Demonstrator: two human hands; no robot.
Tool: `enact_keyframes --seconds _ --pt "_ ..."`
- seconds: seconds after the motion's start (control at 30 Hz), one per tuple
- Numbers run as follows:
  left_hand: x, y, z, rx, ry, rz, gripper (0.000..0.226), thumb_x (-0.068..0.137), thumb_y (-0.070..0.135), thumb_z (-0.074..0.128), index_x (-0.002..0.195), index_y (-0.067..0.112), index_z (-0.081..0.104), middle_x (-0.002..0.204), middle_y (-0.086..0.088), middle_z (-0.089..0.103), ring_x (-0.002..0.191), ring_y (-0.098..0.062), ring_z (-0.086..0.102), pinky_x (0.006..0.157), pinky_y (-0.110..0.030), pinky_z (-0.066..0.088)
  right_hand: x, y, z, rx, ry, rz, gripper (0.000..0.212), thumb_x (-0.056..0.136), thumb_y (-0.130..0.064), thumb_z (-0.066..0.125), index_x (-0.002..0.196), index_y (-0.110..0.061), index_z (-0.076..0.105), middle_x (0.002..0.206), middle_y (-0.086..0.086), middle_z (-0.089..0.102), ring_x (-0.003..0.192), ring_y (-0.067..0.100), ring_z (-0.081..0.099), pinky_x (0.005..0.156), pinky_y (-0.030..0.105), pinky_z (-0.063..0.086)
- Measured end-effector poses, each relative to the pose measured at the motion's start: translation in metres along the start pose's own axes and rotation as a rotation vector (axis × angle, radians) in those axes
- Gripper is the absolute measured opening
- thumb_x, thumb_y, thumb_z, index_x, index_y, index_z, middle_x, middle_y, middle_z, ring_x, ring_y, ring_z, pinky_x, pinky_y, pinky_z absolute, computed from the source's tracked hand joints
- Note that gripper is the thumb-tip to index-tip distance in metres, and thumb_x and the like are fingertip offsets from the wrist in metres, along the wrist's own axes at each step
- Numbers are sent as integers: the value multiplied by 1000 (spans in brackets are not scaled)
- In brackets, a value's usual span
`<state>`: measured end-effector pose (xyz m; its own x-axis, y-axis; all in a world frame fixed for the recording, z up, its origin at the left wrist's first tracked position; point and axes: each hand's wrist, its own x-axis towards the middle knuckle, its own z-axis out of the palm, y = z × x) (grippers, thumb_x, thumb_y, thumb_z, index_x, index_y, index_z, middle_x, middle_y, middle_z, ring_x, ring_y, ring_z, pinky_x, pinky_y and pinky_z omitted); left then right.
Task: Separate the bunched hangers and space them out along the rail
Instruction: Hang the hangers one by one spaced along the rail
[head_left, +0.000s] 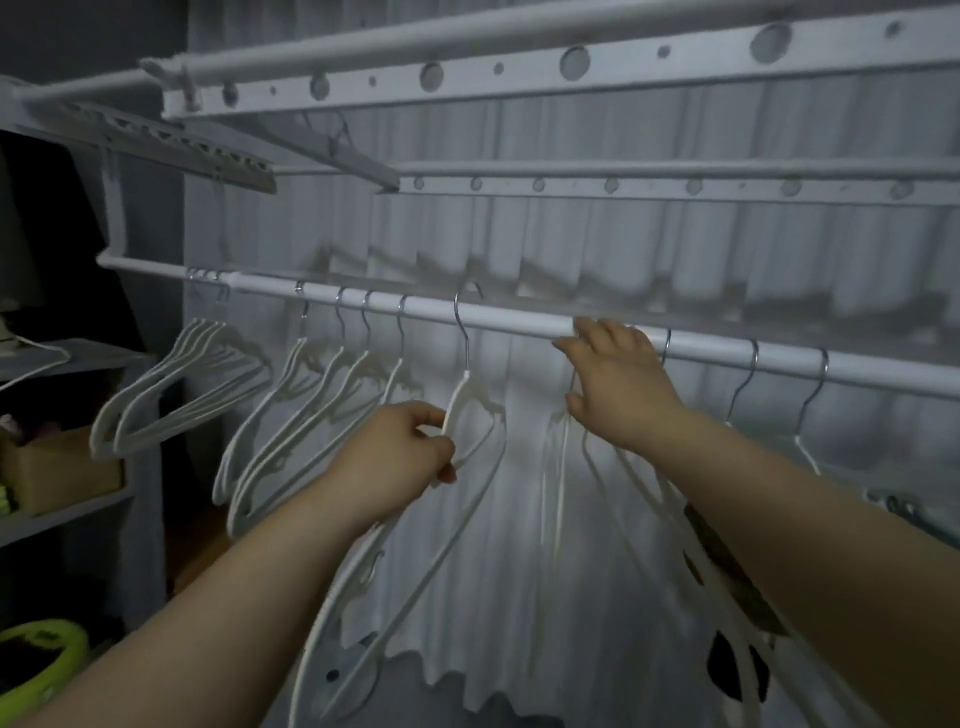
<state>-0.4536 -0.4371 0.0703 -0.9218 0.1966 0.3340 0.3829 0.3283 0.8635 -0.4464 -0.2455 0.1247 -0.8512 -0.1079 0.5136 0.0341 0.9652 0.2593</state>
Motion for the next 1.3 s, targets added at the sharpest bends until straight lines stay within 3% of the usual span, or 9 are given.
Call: enact_keyframes --seconds 0.2,0.37,0.73,0.83,0.97,1.03,1.13,1.23,1.3 --pt "43 15 17 3 17 -27 17 87 4 46 97 14 55 55 5 60 57 -10 52 38 -10 41 22 11 8 9 35 -52 59 90 -24 47 143 -17 22 155 4 14 140 23 15 116 37 5" --pt "59 3 28 68 7 -65 36 87 9 46 122 11 53 64 3 58 59 -14 51 52 -22 44 25 13 8 0 42 -58 59 91 -28 45 143 -19 19 154 2 15 140 21 17 115 36 8" --pt "56 -6 29 74 -99 -70 41 91 23 50 130 15 44 81 -1 54 61 -13 51 53 -22 48 34 -1 4 -17 39 -80 52 92 -29 45 140 -20 26 150 2 23 136 23 24 112 35 13" --pt "53 -10 24 94 -41 4 41 90 30 53 128 16 48 98 2 52 74 -13 53 66 -24 47 35 -1 4 -11 39 -104 52 92 -29 44 140 -20 26 150 1 22 136 23 22 112 34 11" --pt "41 -21 12 53 118 117 22 89 24 54 109 17 61 83 14 51 70 -2 50 61 -4 40 32 -2 5 41 73 -139 53 92 -28 46 141 -19 27 150 1 24 137 22 21 113 33 10" --pt "38 -25 -1 28 192 163 10 88 17 56 93 23 62 79 14 54 65 0 51 58 1 38 33 -10 7 71 102 -151 52 86 -21 57 134 -11 41 144 11 38 132 29 35 111 40 20" --pt "39 -30 -37 -16 306 242 13 86 12 58 84 23 64 77 12 61 68 2 56 61 -1 40 46 -29 11 59 216 -183 45 64 -16 68 106 -2 64 110 22 65 100 42 62 90 53 44" --pt "45 -43 -78 -46 395 235 15 86 11 57 81 23 66 81 3 66 76 -11 60 62 -9 44 61 -60 3 69 161 -228 50 86 -23 55 133 -13 42 143 10 39 131 27 36 109 37 21" --pt "52 -61 -100 56 427 190 14 87 14 56 85 25 65 79 8 61 73 -12 58 65 -17 45 74 -79 2 51 121 -230 53 91 -29 46 140 -20 29 151 0 25 137 19 22 110 30 12"
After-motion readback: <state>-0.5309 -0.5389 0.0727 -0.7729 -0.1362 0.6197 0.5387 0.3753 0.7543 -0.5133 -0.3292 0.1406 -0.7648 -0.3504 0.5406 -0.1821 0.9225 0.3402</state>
